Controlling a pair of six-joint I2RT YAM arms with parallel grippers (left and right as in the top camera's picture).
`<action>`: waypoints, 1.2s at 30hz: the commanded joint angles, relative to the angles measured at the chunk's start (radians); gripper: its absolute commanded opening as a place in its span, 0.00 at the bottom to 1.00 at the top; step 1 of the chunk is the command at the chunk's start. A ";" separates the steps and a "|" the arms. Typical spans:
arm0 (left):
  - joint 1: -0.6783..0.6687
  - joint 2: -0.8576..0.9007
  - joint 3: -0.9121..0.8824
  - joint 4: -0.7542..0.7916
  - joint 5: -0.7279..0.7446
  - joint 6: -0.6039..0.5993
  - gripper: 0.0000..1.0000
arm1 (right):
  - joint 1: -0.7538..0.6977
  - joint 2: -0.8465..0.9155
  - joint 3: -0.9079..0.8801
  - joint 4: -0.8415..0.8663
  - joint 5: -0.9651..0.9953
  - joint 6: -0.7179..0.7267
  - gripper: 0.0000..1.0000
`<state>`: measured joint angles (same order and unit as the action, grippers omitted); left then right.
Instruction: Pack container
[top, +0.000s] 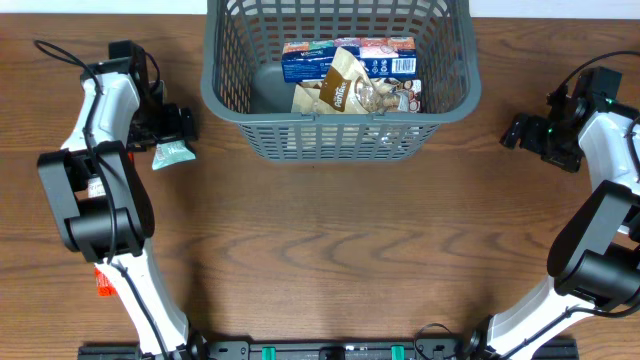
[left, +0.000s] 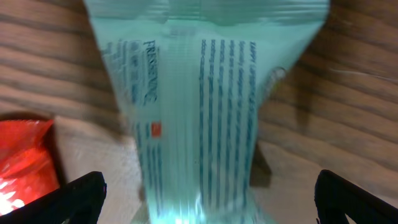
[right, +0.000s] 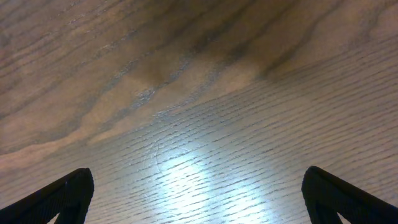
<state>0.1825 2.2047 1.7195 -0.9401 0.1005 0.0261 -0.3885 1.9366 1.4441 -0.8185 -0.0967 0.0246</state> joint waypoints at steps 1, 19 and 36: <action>0.005 0.035 0.017 0.005 -0.009 0.000 0.99 | -0.001 0.001 -0.007 -0.003 0.003 -0.022 0.99; 0.005 0.050 0.005 0.003 -0.011 0.006 0.35 | -0.001 0.001 -0.007 -0.003 0.003 -0.022 0.99; 0.003 -0.124 0.014 -0.068 -0.003 -0.032 0.06 | -0.001 0.001 -0.007 0.005 0.003 -0.022 0.99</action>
<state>0.1825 2.2051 1.7191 -1.0061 0.0978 0.0189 -0.3885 1.9366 1.4441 -0.8154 -0.0967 0.0143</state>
